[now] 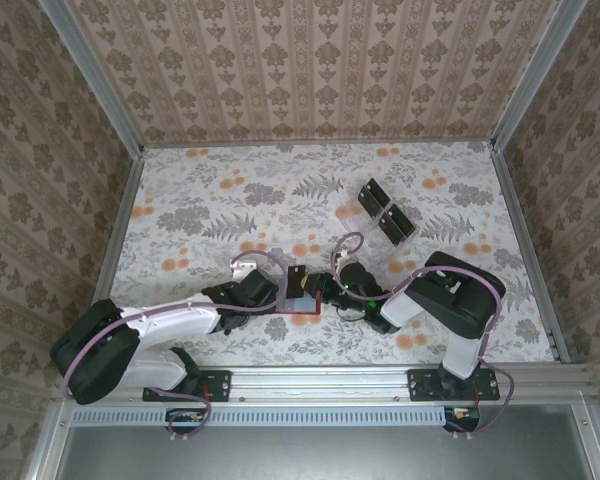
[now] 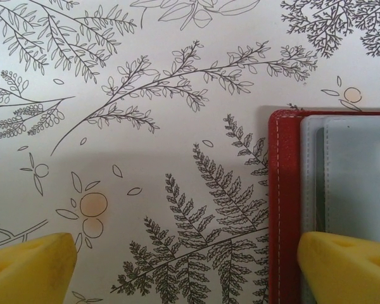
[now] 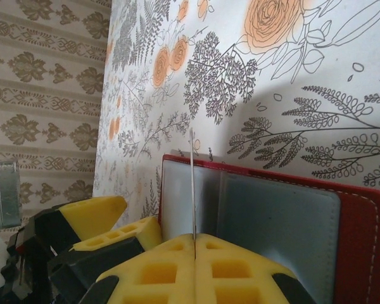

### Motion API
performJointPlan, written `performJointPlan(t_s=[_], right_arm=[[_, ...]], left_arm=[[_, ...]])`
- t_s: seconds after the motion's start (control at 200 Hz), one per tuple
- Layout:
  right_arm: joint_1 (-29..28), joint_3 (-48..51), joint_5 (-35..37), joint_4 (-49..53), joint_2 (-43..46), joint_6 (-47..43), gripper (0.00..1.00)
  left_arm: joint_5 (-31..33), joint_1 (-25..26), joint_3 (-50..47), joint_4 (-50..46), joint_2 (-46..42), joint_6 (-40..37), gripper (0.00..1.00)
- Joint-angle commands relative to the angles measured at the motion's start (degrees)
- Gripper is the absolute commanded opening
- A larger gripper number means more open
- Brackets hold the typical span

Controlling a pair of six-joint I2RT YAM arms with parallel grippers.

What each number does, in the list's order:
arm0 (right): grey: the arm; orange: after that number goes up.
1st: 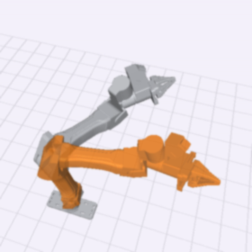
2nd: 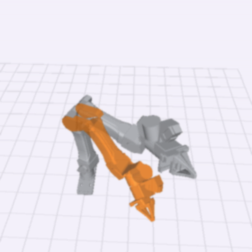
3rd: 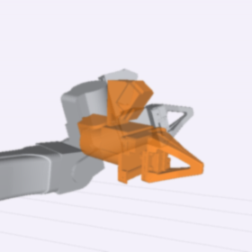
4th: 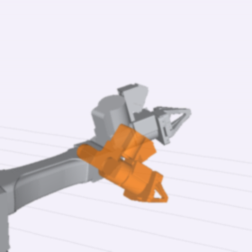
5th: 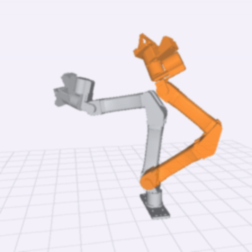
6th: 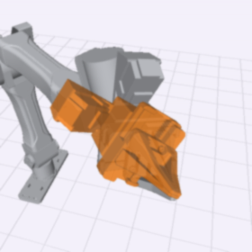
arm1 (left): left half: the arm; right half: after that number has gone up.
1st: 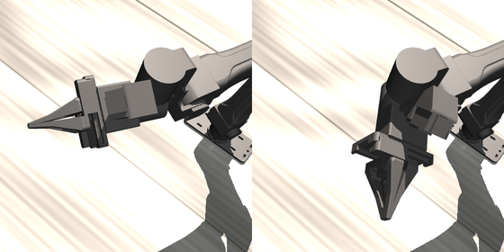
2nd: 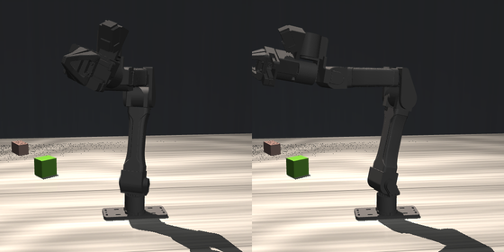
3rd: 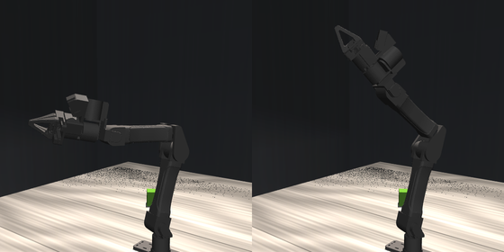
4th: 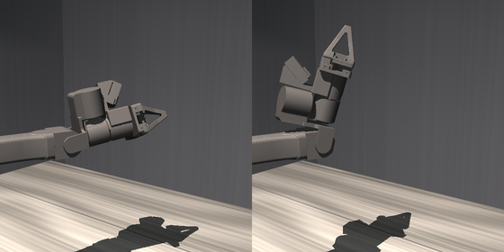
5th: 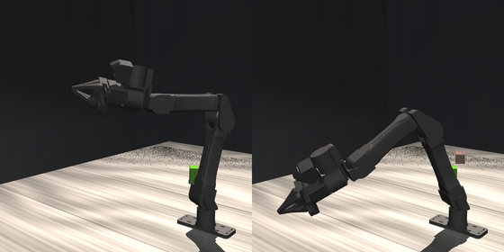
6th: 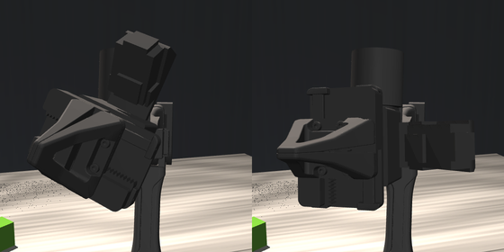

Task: Put the credit cards into the card holder

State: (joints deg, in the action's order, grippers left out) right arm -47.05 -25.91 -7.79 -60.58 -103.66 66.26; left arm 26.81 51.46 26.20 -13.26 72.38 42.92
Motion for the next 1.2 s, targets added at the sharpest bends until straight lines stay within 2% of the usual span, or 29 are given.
performJointPlan(t_s=[0.0,0.44,1.195], right_arm=[[-0.94,1.03,-1.09,-4.20,-1.59,1.76,0.00],[-1.55,2.16,-0.43,-5.34,-2.85,2.84,0.00],[-2.44,2.62,-1.16,-5.38,-4.49,5.15,0.00]], left_arm=[[-0.62,0.47,-1.41,-1.92,0.91,0.94,1.00],[0.72,0.40,0.95,-5.10,-2.59,-1.46,1.00],[-0.14,0.44,-1.06,-2.52,0.66,-0.29,1.00]])
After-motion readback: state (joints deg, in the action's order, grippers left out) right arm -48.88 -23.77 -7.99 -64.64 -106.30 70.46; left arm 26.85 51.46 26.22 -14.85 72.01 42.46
